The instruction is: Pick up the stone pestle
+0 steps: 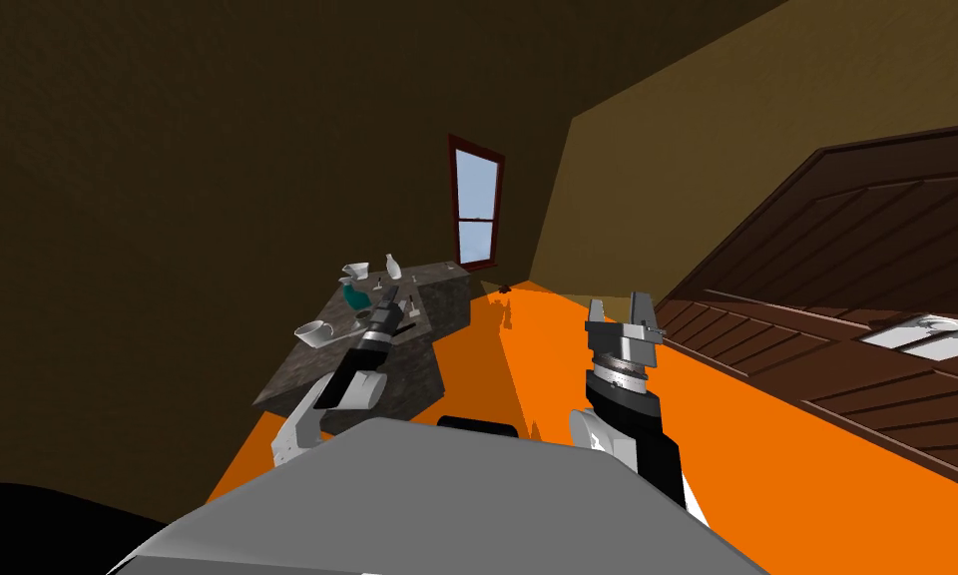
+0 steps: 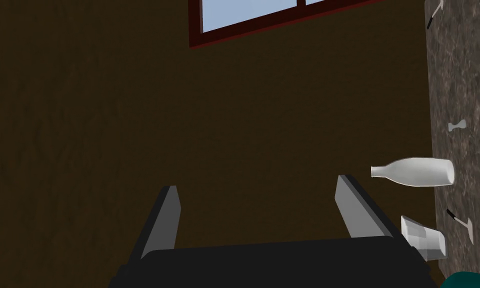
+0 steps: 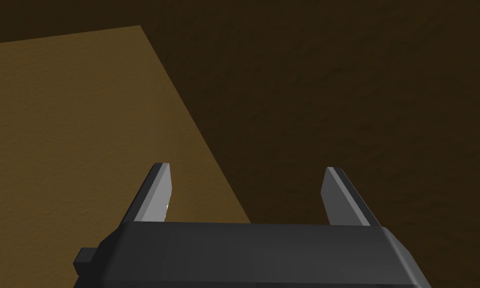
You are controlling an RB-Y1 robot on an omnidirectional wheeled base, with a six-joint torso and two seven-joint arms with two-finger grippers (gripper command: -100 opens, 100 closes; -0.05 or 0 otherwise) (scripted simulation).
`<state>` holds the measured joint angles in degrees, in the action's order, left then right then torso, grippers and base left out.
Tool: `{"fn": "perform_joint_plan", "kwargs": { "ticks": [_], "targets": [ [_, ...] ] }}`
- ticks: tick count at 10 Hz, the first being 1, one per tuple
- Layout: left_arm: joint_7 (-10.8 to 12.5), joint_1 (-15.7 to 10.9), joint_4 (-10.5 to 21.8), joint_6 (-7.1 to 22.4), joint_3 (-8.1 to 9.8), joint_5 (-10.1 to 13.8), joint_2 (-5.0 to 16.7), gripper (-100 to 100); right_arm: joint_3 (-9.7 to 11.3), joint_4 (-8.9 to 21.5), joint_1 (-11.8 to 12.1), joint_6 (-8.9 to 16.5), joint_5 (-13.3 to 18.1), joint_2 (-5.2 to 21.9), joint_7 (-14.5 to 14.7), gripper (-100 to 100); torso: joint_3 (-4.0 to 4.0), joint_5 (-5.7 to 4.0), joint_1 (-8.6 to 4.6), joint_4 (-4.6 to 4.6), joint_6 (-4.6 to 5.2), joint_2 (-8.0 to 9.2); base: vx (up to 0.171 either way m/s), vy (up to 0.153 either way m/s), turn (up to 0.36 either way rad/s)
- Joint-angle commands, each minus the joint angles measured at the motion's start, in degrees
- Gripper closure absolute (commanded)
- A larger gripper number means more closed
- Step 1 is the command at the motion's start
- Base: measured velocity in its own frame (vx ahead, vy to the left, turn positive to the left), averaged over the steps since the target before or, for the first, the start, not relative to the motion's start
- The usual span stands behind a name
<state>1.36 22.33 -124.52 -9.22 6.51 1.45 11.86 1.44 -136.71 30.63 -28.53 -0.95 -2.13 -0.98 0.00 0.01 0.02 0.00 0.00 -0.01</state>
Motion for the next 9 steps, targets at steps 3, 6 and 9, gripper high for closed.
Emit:
{"fn": "perform_joint_plan", "kwargs": {
  "ticks": [3, 6, 9],
  "targets": [
    [1.55, -1.51, 0.76, 5.96, 0.51, 1.61, 1.42, -100, 0.0, 0.0, 0.0, 0.0, 0.0, 0.0, 0.0, 0, 0.0, 0.0, 0.0, 0.0, 0.0, 0.0, -0.001, 0.003, 0.022],
    [2.74, -2.59, 1.13, 10.47, 1.03, 2.88, 2.55, -100, 0.0, 0.0, 0.0, 0.0, 0.0, 0.0, 0.0, 0, 0.0, 0.0, -0.01, 0.0, 0.0, 0.0, -0.001, 0.001, 0.018],
    [3.98, -3.69, 1.5, 14.78, 1.57, 4.19, 3.68, -100, 0.0, 0.0, 0.0, 0.0, 0.0, 0.0, 0.0, 0, 0.0, 0.0, 0.0, 0.0, 0.0, 0.0, 0.0, 0.002, 0.017]
  ]
}}
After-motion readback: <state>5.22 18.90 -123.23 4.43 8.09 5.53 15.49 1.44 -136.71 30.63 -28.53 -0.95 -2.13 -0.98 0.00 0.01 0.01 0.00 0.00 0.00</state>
